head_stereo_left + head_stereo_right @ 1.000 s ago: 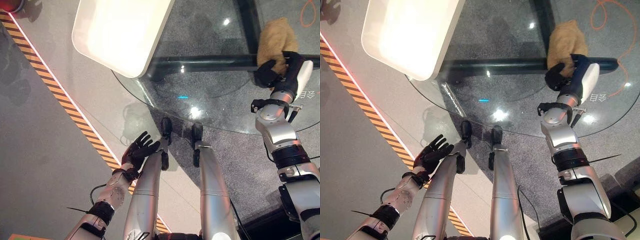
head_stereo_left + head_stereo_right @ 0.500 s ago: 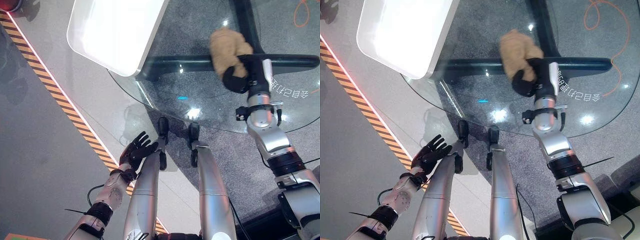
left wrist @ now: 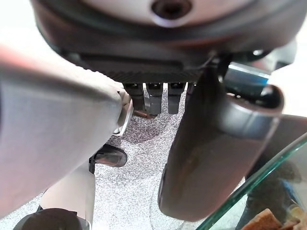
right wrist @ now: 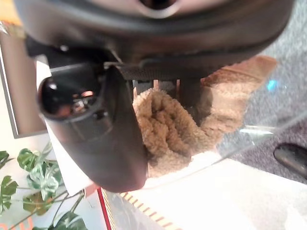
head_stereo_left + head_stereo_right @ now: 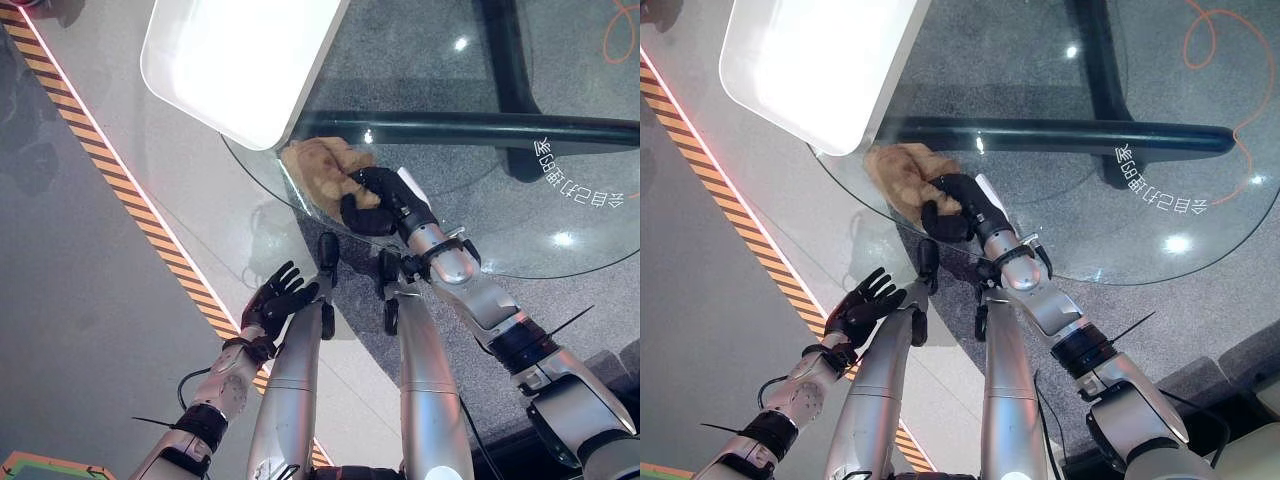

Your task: Wipe the table with a cloth and put it in the basket.

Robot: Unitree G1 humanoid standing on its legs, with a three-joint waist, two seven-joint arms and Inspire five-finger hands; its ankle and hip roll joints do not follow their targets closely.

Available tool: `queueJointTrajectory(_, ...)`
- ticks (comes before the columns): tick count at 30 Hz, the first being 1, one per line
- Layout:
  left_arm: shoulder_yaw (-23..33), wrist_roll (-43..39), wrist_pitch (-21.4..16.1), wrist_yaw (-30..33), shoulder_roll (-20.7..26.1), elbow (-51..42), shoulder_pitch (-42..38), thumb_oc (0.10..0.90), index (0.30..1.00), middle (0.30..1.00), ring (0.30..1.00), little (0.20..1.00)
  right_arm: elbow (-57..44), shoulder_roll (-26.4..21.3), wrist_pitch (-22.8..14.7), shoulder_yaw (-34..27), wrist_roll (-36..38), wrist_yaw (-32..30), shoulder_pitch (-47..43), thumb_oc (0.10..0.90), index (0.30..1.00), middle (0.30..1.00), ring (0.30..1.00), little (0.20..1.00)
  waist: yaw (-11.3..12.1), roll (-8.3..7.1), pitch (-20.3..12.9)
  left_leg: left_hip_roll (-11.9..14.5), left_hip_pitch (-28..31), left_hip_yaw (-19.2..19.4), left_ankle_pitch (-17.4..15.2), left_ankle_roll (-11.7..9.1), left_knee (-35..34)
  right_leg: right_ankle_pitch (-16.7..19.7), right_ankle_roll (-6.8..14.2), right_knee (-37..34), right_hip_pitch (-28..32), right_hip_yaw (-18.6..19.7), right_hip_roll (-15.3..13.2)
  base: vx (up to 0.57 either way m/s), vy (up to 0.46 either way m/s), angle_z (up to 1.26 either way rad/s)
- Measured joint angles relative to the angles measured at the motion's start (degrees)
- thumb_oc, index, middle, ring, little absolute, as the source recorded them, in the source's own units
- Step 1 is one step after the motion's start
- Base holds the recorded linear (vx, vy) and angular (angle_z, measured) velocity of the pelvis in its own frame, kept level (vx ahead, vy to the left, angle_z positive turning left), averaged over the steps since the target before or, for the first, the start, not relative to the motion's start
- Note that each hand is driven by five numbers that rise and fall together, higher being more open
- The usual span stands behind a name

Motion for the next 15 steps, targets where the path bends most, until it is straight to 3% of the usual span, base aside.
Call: queueJointTrajectory(15,-0.5,-0.2,0.0,0.0,-0.1,-0.1,0.0,0.8,0.9,0.9,0.9,0.9,0.1,0.9,-3.3,-3.6,4.1,-3.7,4.0,0.1,0.3,0.3,0.3,0.2,-0.3,-0.1,0.1,-0.3,1.2,0.0,0.2,0.3,0.0,0.2,0.2,-0.2,1.3,0.0,-0.2,0.0,0.0,0.0)
